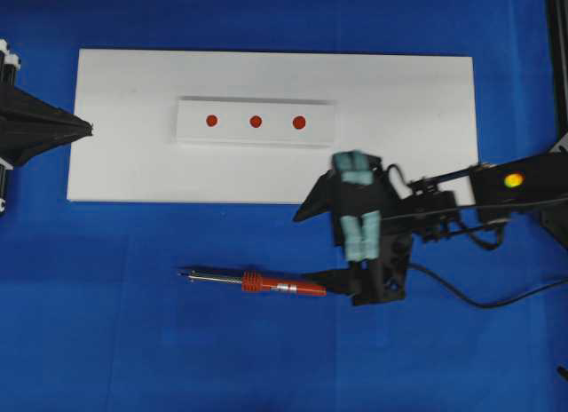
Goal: Touch the tip of the soldering iron to the mark.
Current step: 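Close the right gripper around the soldering iron's red handle, then lift the iron tip-down and carry it over the red dots, then lower the iron tip onto the leftmost red dot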
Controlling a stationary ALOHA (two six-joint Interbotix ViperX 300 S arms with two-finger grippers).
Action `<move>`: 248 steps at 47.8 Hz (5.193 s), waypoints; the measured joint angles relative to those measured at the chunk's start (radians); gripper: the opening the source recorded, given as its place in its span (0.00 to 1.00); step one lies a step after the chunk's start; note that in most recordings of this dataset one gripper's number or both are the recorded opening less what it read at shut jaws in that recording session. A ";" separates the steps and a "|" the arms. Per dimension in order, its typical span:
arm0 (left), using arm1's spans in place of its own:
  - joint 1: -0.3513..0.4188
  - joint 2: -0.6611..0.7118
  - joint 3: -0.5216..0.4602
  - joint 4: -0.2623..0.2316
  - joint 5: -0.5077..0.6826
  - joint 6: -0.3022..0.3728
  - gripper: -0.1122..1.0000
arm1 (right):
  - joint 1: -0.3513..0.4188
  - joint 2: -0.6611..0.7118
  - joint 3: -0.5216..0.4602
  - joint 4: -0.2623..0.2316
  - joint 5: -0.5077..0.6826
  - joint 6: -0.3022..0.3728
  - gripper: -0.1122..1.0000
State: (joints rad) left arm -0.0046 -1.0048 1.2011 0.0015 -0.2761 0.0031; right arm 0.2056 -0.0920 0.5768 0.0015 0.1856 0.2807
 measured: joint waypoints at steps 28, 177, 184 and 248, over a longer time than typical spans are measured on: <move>-0.002 -0.003 0.002 0.000 0.002 -0.005 0.10 | 0.034 0.328 -0.098 0.000 -0.044 0.127 0.90; -0.002 -0.006 0.011 0.000 0.000 -0.017 0.10 | -0.242 -0.003 -0.238 -0.167 0.558 -0.109 0.16; -0.002 -0.006 0.011 0.002 0.002 -0.017 0.10 | -0.301 -0.002 -0.239 -0.167 0.558 -0.161 0.16; -0.002 -0.006 0.011 0.002 0.000 -0.012 0.10 | -0.344 -0.003 -0.259 -0.166 0.893 -0.196 0.16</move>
State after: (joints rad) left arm -0.0061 -1.0109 1.2118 0.0031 -0.2761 -0.0092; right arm -0.1381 -0.0951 0.3175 -0.1641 1.0784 0.0844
